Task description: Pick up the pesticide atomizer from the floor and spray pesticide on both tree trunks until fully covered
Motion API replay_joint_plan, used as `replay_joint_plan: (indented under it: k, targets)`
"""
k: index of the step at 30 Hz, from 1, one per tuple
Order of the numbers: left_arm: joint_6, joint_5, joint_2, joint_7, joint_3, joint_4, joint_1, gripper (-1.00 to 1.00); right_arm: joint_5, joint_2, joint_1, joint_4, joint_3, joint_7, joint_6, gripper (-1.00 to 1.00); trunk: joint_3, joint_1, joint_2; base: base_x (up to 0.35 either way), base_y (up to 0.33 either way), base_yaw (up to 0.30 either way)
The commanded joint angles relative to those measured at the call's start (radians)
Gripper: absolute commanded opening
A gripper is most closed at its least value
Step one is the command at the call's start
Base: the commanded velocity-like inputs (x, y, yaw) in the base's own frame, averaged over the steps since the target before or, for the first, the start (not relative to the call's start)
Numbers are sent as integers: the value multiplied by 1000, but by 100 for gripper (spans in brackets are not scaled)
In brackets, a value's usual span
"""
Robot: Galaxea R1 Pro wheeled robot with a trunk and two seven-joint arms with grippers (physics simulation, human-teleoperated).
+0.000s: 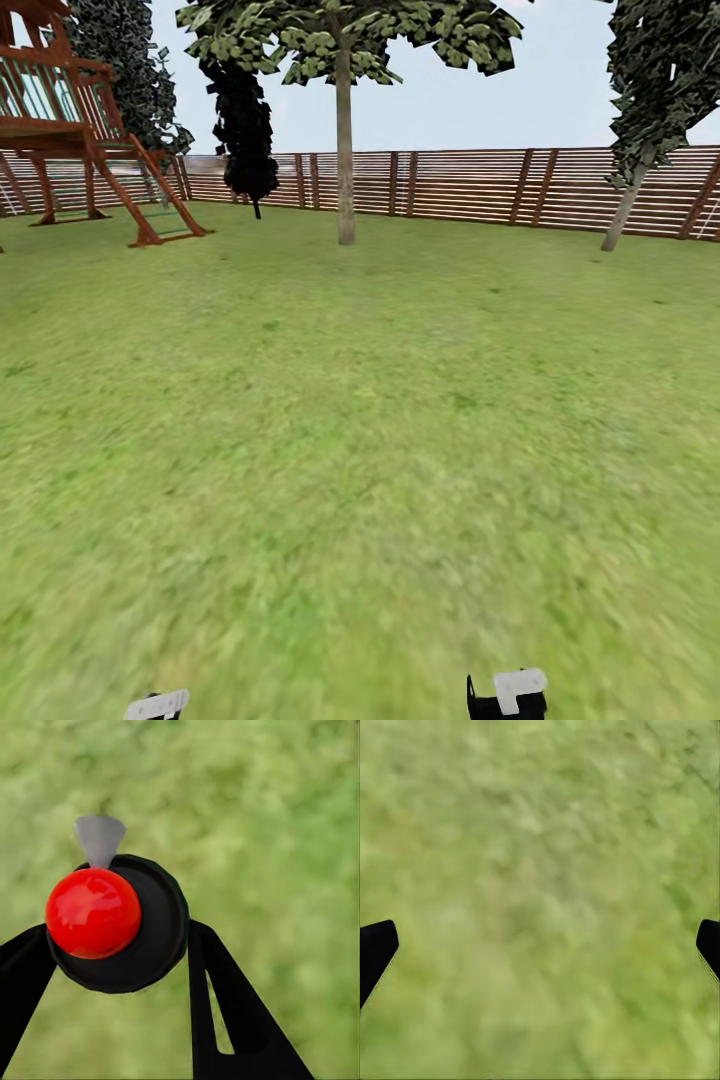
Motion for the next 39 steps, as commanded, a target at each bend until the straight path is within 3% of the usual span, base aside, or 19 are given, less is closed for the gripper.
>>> replay_joint_plan:
  k: [1, 39]
  targets:
    - [-3, 11, 0, -4, -7, 1, -1, -100, 5, 0, -1, 1, 7, -10, 1, 100, -1, 0, 0, 338, 0, 0]
    - [-3, 11, 0, -4, -7, 1, 0, -100, 5, 0, -1, 1, 7, -10, 1, 100, -1, 0, 0, 338, 0, 0]
